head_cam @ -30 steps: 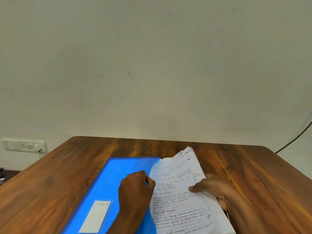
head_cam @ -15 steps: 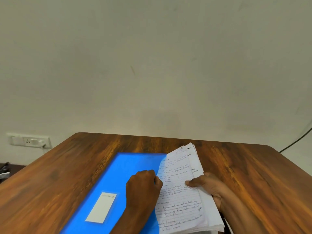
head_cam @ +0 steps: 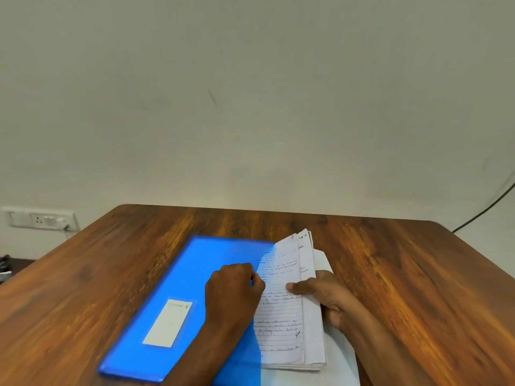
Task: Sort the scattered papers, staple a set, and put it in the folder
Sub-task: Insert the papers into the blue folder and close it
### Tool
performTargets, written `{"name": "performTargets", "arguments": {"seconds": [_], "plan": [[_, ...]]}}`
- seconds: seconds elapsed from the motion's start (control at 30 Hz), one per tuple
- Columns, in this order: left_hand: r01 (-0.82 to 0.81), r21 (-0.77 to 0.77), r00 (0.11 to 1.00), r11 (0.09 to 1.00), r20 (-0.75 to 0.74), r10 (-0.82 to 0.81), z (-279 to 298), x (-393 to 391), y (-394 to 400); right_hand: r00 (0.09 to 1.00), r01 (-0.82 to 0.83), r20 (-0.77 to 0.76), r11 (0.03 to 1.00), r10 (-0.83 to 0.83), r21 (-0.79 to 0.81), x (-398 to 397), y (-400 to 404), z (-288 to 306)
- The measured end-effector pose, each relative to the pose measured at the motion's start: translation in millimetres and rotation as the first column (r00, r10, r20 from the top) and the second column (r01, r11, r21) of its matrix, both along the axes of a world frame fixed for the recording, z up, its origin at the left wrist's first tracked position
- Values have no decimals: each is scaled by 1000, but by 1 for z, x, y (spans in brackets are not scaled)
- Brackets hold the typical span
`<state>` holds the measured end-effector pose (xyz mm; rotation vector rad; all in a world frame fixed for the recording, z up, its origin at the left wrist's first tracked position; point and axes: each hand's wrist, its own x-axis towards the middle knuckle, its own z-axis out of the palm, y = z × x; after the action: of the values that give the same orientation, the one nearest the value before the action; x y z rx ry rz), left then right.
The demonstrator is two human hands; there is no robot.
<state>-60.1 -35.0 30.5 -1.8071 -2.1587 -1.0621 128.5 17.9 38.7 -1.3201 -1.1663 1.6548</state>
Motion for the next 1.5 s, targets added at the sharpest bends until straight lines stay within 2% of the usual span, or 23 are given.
{"name": "performTargets", "arguments": {"seconds": [0.13, 0.23, 0.63, 0.8, 0.97, 1.13, 1.23, 1.3, 1.5], "plan": [[6, 4, 1000, 1000, 15, -6, -2, -1, 1, 993, 28, 118, 999, -31, 29, 21, 7, 9], [8, -5, 1000, 1000, -2, -8, -4, -1, 2, 988, 62, 141, 998, -64, 18, 36, 12, 13], [23, -40, 997, 999, -69, -26, -10, 1, 5, 985, 87, 147, 996, -92, 37, 6, -2, 9], [40, -21, 984, 999, -172, -43, -10, 4, 4, 983, 57, 170, 995, -71, 83, -16, -10, 1], [8, -45, 976, 999, -219, -18, -9, 5, 2, 993, 48, 106, 997, -54, 56, -14, -10, 4], [-10, -26, 978, 1000, -209, 5, -6, 4, 2, 986, 124, 102, 988, -133, 92, -5, -6, 4], [-23, -34, 973, 999, -230, 14, -8, 4, 2, 959, 203, 167, 965, -230, 167, -4, -3, -2], [-18, -29, 972, 999, -236, 10, -8, 5, 2, 919, 217, 272, 942, -286, 257, -8, -2, -7], [8, -17, 970, 1000, -244, -12, -11, 6, 4, 715, 64, 564, 842, -413, 535, -26, -4, -24]]}}
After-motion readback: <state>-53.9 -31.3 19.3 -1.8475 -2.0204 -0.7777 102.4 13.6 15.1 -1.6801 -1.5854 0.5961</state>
